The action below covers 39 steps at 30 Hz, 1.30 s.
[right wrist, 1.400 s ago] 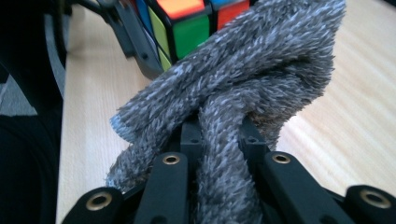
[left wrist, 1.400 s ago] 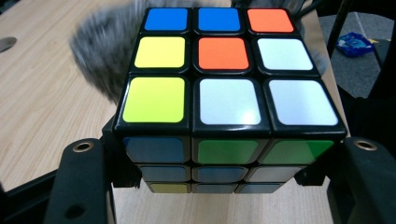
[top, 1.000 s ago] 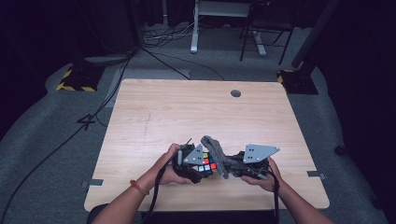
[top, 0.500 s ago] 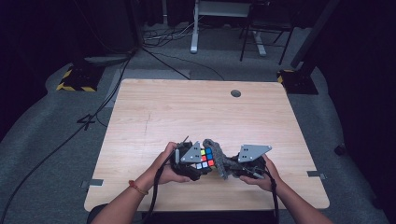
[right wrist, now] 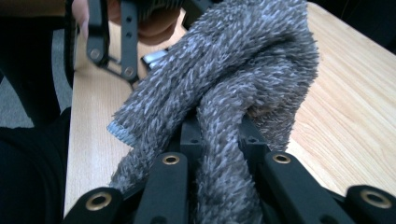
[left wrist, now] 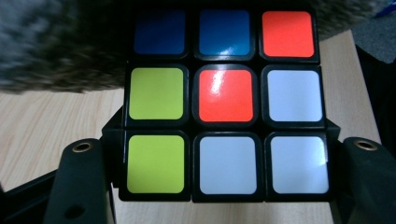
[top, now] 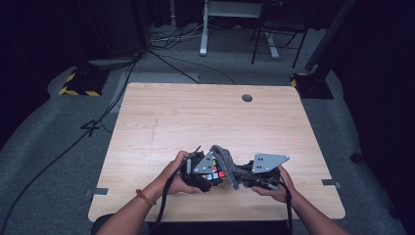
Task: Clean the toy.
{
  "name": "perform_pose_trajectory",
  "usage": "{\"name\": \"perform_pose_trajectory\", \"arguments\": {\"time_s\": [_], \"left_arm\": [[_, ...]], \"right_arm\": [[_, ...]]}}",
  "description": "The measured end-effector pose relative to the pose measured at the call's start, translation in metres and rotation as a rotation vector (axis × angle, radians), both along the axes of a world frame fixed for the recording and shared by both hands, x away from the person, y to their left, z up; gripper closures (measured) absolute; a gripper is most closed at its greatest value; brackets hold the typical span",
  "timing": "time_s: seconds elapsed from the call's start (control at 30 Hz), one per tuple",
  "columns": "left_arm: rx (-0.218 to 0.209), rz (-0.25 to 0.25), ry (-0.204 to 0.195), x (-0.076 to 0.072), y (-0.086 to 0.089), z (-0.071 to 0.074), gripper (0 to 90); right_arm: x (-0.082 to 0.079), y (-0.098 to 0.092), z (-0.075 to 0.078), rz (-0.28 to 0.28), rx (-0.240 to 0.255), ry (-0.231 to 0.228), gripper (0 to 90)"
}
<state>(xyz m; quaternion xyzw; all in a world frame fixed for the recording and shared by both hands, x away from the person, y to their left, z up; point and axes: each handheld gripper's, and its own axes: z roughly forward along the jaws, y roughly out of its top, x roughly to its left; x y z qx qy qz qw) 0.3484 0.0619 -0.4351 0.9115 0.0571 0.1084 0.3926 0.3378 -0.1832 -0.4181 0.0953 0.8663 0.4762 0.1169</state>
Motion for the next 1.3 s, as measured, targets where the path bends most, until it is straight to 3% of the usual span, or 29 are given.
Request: {"name": "perform_pose_trajectory", "arguments": {"time_s": [0.13,0.37,0.5,0.77,1.0,1.13,1.23,1.3], "left_arm": [[0.004,-0.012,-0.012,-0.004,-0.004,0.000,33.6],[-0.053,-0.003,-0.014,-0.003,0.006,0.010,33.6],[-0.084,0.003,-0.020,-0.002,0.012,0.015,33.6],[-0.095,0.015,-0.017,0.002,0.018,0.016,33.6],[-0.109,0.018,-0.008,0.003,0.017,0.015,33.5],[-0.062,0.012,-0.015,0.002,0.015,0.012,33.4],[-0.003,0.001,-0.019,0.000,0.006,0.004,33.5],[0.018,-0.002,-0.024,-0.002,0.001,0.001,33.4]], "right_arm": [[0.005,-0.001,-0.003,-0.030,-0.008,0.005,77.6],[0.013,-0.001,-0.012,-0.056,-0.055,0.043,77.7],[0.014,0.000,-0.017,-0.050,-0.076,0.061,77.7],[0.012,0.004,-0.019,-0.021,-0.082,0.076,77.6],[0.005,0.003,-0.011,-0.022,-0.062,0.020,77.6],[0.003,0.001,-0.007,-0.017,-0.068,-0.002,77.6],[0.000,0.000,-0.002,0.003,-0.029,0.000,77.7],[-0.003,0.003,0.000,0.005,-0.032,-0.015,77.6]]}}
